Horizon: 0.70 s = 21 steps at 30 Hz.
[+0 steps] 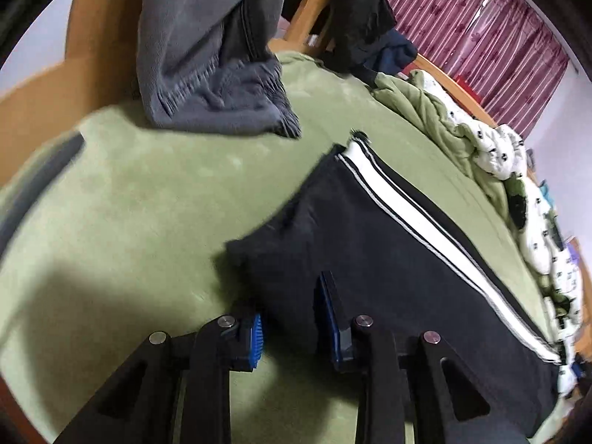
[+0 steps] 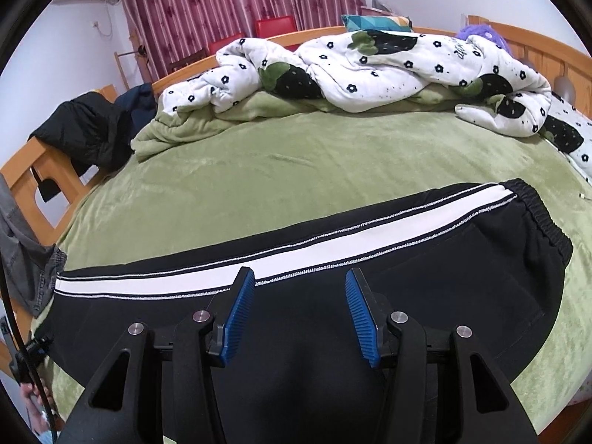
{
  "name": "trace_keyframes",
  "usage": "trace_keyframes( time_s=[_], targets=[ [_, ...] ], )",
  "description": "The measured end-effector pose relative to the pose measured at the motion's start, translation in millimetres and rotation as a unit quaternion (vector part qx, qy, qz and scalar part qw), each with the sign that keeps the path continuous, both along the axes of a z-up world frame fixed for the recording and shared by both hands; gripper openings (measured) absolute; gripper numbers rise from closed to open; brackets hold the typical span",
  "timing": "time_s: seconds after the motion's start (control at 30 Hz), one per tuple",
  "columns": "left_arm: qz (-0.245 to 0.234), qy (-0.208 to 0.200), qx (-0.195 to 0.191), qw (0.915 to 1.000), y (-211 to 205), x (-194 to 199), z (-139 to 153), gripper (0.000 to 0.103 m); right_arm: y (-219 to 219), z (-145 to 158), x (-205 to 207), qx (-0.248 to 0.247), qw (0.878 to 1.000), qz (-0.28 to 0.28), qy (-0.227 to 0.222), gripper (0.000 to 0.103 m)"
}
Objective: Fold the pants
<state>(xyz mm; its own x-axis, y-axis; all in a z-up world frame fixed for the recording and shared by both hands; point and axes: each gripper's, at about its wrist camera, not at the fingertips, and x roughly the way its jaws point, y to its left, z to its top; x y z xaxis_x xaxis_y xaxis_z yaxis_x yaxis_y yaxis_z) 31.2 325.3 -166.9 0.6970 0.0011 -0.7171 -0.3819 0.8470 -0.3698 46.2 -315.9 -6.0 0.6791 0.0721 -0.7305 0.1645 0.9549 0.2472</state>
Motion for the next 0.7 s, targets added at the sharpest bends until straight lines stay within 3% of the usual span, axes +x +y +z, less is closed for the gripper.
trace_keyframes(
  time_s=[0.17,0.27,0.3,0.5,0.57,0.7],
  targets=[
    [-0.013,0.014,0.031,0.9993,-9,2,5,0.016,0,-5,-1,-0.007,1.0,0.002,0.0,0.057],
    [-0.021,0.019,0.038,0.9989,-9,-4,14,0.016,-3,-9,-1,-0.014,1.0,-0.003,0.001,0.057],
    [-0.022,0.022,0.04,0.9987,-8,-7,15,0.02,-6,-11,0,-0.016,1.0,-0.004,0.002,0.057],
    [-0.024,0.04,0.135,0.9897,-17,-44,40,0.025,-21,-21,6,-0.03,0.999,-0.006,0.007,0.057],
    [-0.019,0.029,0.164,0.9858,-19,-52,56,0.035,-25,-26,11,-0.057,0.998,-0.013,0.004,0.057],
    [-0.04,-0.011,0.167,0.9851,-29,-44,88,0.053,-35,-41,34,-0.055,0.998,0.004,0.023,0.057]
  ],
)
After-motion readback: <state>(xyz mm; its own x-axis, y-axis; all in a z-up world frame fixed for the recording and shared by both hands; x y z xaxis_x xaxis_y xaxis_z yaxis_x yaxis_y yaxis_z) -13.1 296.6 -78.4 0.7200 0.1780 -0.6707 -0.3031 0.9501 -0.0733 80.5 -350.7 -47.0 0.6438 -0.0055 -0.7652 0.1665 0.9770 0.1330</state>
